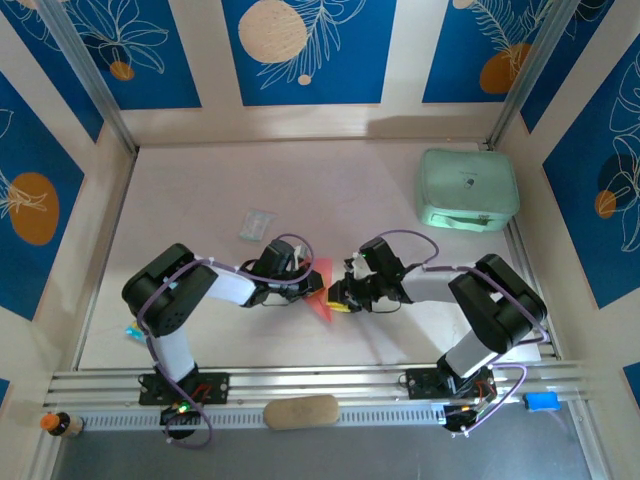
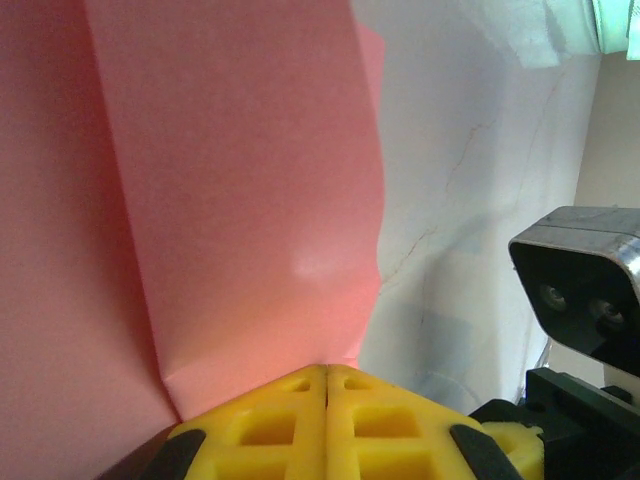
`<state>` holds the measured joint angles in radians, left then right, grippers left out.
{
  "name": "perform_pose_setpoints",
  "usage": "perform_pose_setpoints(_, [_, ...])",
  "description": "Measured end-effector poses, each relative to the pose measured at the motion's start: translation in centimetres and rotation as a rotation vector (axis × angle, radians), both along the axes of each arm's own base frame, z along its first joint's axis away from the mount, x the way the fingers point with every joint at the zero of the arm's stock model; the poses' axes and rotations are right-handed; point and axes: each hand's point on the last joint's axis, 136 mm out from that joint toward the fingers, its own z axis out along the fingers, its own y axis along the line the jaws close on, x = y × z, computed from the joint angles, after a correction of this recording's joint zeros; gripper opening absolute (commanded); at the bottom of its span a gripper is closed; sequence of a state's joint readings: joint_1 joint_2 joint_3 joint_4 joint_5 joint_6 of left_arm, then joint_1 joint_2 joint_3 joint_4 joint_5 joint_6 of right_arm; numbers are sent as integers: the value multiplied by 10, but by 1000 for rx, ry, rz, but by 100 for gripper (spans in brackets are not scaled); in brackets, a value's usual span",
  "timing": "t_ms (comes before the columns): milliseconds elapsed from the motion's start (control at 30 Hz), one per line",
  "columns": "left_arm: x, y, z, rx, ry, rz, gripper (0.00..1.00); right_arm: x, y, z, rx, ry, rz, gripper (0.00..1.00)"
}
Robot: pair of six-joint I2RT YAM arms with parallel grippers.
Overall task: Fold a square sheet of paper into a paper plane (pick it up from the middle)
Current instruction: Fourth fold the wing at the center of the table.
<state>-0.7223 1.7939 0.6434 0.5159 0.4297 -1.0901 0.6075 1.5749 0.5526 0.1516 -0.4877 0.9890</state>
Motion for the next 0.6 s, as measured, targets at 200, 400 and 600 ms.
perform_pose_setpoints(200, [0,0,0,0,0,0,4,-9,-2,-8,0,27,7,12])
perform_pose_setpoints(400, [0,0,0,-1,0,0,4,-19,-4,-17,-5,41,16,9])
perform_pose_setpoints(600, [0,0,0,-5,-5,0,4,-21,-3,-18,7,40,22,8])
